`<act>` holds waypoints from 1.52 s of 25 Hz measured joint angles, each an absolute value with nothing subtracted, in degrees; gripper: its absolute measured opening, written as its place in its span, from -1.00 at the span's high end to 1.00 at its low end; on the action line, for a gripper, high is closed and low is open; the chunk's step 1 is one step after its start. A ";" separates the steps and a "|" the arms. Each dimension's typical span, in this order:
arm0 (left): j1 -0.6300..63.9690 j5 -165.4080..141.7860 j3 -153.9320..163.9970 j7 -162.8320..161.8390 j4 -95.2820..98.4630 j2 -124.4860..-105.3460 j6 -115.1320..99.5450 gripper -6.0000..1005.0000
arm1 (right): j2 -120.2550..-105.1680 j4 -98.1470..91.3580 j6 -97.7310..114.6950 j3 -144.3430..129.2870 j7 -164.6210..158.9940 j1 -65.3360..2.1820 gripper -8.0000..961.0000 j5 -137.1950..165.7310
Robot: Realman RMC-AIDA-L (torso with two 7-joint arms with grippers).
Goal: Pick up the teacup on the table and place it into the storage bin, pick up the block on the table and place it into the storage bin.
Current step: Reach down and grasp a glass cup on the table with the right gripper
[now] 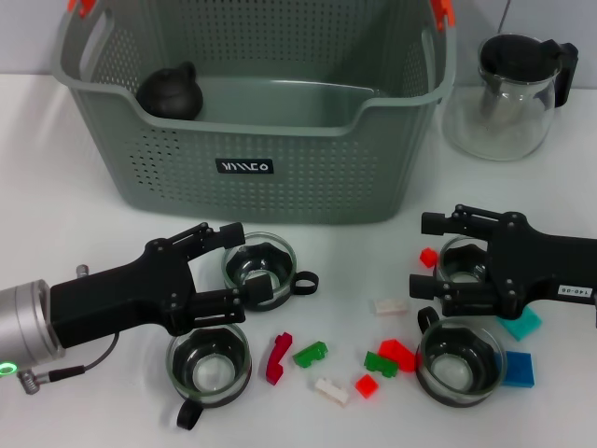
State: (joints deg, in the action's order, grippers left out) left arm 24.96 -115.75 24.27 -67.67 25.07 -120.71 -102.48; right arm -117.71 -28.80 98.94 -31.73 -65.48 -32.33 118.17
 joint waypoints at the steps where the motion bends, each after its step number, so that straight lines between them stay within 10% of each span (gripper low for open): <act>1: 24.96 -115.75 24.27 -67.64 25.07 -120.71 -102.49 -0.89 | -117.68 -28.83 98.97 -31.73 -65.47 -32.34 -0.91 118.13; 38: 24.98 -117.14 24.26 -66.58 25.15 -120.66 -101.08 -0.89 | -116.48 -35.19 109.96 -33.67 -66.27 -31.93 -0.91 125.46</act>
State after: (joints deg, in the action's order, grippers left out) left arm 24.98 -117.14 24.26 -66.58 25.15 -120.66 -101.08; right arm -116.48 -35.19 109.96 -33.67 -66.27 -31.93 125.46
